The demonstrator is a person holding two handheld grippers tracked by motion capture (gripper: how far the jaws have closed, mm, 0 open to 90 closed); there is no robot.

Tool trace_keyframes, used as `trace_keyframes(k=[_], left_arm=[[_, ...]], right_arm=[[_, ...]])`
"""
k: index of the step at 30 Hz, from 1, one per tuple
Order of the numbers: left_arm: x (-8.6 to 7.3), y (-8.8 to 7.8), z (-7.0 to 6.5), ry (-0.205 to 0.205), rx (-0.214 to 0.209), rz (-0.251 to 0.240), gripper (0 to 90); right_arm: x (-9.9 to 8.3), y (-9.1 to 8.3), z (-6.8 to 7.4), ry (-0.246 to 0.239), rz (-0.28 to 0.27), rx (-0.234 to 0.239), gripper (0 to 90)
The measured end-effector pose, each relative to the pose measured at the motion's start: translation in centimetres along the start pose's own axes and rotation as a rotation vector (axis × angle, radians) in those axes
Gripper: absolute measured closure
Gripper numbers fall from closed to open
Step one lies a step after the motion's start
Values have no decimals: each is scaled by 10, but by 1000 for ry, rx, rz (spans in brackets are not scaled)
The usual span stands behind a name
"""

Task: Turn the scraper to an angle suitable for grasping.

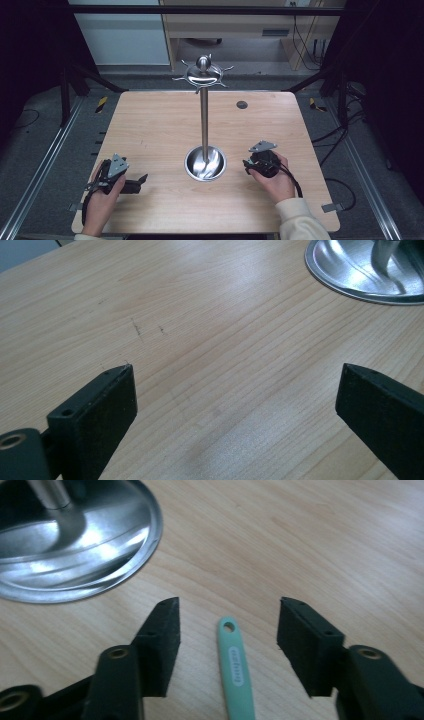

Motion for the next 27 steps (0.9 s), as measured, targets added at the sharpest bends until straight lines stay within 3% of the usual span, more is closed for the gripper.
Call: trace_keyframes(k=[1, 4, 5, 12, 27], left_arm=[[0, 0, 0, -2, 0, 0, 29], [0, 0, 0, -2, -1, 0, 29], [0, 0, 0, -1, 0, 0, 29], [0, 1, 0, 2, 0, 1, 29], [0, 1, -1, 16, 2, 2, 30]], right_arm=[[-1, 0, 1, 2, 10, 21, 578], [-2, 1, 2, -1, 25, 36, 652], [-4, 2, 2, 5, 42, 55, 724], [-9, 4, 1, 26, 87, 84, 878], [-16, 18, -9, 57, 183, 81, 900]])
Point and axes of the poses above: each handheld gripper's, and its own axes: y roughly forward along the jaws, x roughly out of its top, z roughly to its left, the point moved 5 cm from there along y, roughly forward along the jaws, and after that the axes turned 15 degrees about x, right-handed, at the moved point
